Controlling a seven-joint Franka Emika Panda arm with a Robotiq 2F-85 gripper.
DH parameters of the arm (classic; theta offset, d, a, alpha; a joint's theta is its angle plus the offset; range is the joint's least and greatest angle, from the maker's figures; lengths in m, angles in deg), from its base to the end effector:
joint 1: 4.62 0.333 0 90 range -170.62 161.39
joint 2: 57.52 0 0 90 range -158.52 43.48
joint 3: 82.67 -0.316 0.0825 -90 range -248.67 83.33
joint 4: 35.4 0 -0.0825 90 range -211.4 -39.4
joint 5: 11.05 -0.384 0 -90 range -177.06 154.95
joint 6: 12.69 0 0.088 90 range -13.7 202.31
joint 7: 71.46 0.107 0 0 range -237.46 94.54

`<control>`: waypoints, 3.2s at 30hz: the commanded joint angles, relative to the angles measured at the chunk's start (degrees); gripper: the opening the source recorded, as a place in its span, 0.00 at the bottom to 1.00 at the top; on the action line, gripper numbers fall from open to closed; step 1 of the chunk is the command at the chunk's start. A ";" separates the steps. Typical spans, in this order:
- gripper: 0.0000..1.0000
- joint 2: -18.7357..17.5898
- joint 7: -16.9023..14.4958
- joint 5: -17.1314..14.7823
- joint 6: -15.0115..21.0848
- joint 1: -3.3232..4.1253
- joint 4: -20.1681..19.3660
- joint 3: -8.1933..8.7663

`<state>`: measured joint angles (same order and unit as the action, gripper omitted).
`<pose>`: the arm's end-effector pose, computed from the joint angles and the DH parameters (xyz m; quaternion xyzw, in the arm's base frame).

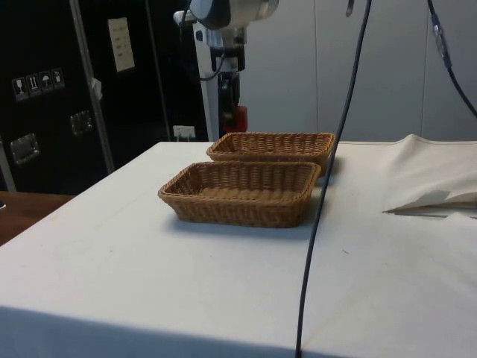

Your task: Pick up the red cube and place it into the right basket.

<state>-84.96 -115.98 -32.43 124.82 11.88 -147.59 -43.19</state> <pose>0.5823 -0.2197 0.2882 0.9947 0.0891 0.0324 0.0410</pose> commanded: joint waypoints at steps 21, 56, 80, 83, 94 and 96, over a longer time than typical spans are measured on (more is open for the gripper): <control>0.01 -4.87 6.02 -4.01 7.51 0.00 -2.86 -1.49; 1.00 -7.73 5.10 -8.59 6.93 -0.40 -2.41 -1.09; 1.00 -3.32 0.63 -5.44 -2.06 0.97 2.12 4.64; 1.00 -2.58 0.57 -3.95 -3.50 1.15 2.81 4.64; 1.00 0.11 0.23 -0.29 -5.79 1.89 3.50 4.41; 1.00 0.92 0.00 0.52 -6.30 2.12 3.61 4.30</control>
<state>-84.22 -116.04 -32.25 118.74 13.72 -143.92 -39.13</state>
